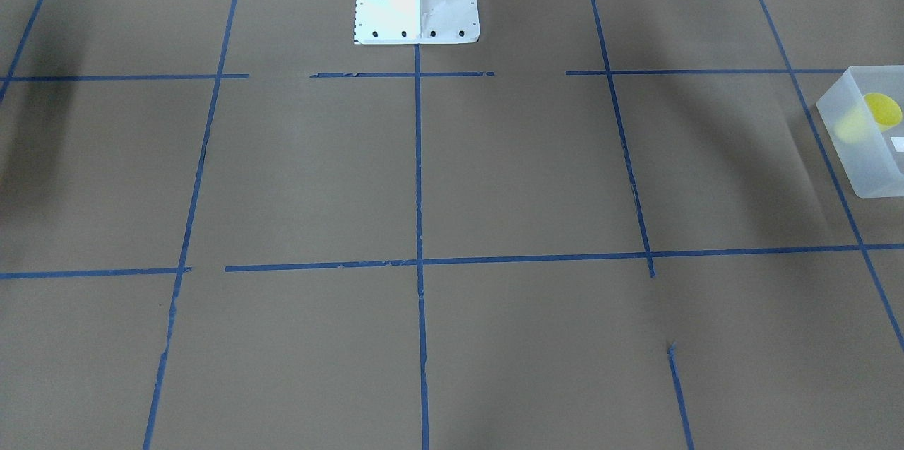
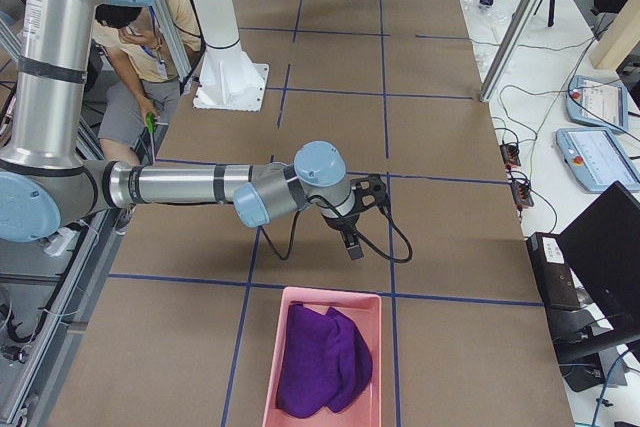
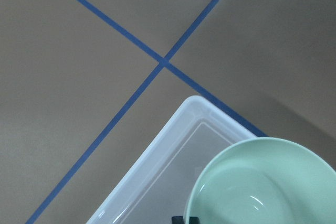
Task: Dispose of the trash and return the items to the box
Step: 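Carry the pale green bowl with the left gripper into the clear box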
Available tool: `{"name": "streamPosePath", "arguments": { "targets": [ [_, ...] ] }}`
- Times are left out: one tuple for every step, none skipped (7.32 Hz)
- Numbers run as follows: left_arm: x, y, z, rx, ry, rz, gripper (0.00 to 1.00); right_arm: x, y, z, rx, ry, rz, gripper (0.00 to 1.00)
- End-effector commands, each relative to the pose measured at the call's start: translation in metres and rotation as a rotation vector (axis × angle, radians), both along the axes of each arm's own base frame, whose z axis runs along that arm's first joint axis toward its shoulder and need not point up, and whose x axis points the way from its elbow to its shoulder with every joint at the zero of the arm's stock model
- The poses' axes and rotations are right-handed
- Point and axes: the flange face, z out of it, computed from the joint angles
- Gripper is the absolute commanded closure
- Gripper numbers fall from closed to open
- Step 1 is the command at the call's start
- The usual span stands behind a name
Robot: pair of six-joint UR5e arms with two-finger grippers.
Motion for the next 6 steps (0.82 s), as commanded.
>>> {"name": "streamPosePath", "arguments": {
  "targets": [
    [-0.0020,0.0045,0.0158,0.001,-0.007,-0.068,1.00,0.0004,-0.0002,0.0006,0.000,0.005,0.002,0.00],
    [-0.0016,0.0036,0.0163,-0.003,-0.019,-0.078,1.00,0.0004,-0.0002,0.0006,0.000,0.005,0.002,0.00],
    [0.0001,0.0031,0.0163,-0.004,-0.019,-0.074,0.86,0.0004,-0.0002,0.0014,-0.002,0.005,0.002,0.00],
    [0.0010,0.0033,0.0169,-0.007,-0.015,-0.074,0.77,0.0004,0.0005,0.0021,-0.003,0.005,0.002,0.00],
    [0.0024,0.0027,0.0160,-0.007,-0.012,-0.071,0.58,0.0004,-0.0002,0.0014,-0.002,0.005,0.002,0.00],
    [0.0021,0.0000,0.0110,-0.015,-0.002,-0.097,0.34,0.0005,-0.0002,0.0015,-0.003,0.006,0.004,0.00]
  ]
}}
